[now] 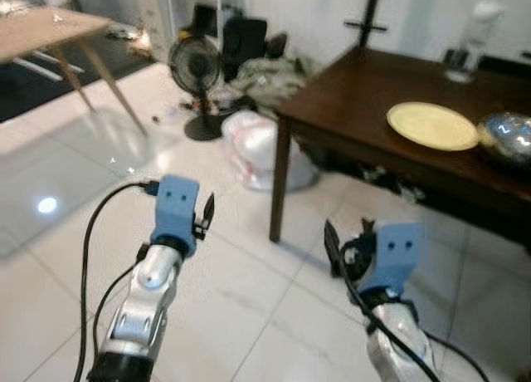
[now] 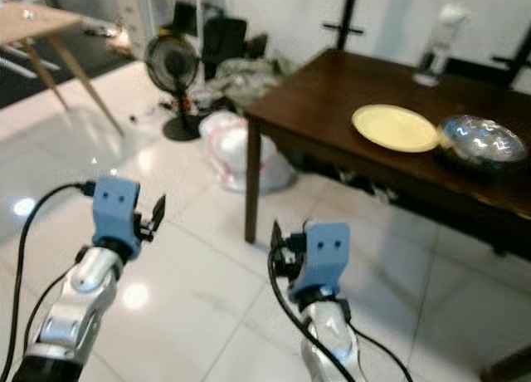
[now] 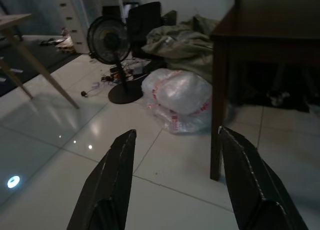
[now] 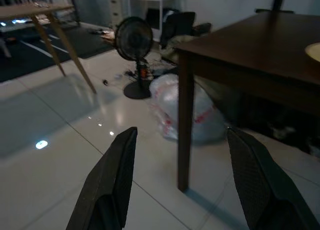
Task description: Setting the table
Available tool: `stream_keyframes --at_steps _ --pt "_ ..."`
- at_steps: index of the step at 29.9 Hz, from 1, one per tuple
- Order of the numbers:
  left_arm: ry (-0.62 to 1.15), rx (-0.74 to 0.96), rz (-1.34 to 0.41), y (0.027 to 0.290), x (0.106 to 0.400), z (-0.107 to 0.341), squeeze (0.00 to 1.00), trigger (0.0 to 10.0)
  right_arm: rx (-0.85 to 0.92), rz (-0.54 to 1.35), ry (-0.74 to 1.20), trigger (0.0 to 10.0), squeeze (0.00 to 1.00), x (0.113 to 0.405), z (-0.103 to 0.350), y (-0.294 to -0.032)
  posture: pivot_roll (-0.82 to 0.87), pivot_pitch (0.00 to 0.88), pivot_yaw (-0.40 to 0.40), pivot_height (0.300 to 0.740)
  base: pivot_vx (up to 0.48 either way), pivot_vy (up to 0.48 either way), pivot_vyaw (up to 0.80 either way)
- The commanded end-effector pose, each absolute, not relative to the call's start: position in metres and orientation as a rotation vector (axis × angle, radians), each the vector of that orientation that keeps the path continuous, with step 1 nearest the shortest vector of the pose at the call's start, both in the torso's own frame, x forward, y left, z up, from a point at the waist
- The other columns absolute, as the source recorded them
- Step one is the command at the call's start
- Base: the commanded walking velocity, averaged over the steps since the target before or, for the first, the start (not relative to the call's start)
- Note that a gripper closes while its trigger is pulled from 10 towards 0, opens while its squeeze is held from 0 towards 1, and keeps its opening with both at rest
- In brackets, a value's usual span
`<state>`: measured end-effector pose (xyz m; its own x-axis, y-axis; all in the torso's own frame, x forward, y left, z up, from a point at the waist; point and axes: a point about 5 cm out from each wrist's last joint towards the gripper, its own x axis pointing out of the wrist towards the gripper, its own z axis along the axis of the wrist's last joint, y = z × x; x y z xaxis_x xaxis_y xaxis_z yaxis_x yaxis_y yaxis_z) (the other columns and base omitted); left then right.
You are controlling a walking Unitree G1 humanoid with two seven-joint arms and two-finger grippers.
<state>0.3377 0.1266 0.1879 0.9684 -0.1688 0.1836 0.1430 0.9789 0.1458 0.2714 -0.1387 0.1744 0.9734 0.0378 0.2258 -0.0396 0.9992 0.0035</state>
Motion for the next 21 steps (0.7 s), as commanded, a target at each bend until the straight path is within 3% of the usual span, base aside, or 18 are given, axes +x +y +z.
stream_keyframes --at_steps 1,21 --pt "-0.187 0.138 -0.153 0.1274 0.3371 0.1839 0.0 10.0 0.01 0.032 -0.214 10.0 0.0 0.2698 0.1713 -0.1407 -0.04 0.086 0.07 0.74 0.368 0.0 0.8" --pt "-0.194 0.132 -0.136 0.1281 0.3392 0.1852 0.0 10.0 0.013 0.037 -0.22 10.0 0.0 0.2724 0.1732 -0.1401 -0.03 0.082 0.063 0.74 0.353 0.0 0.8"
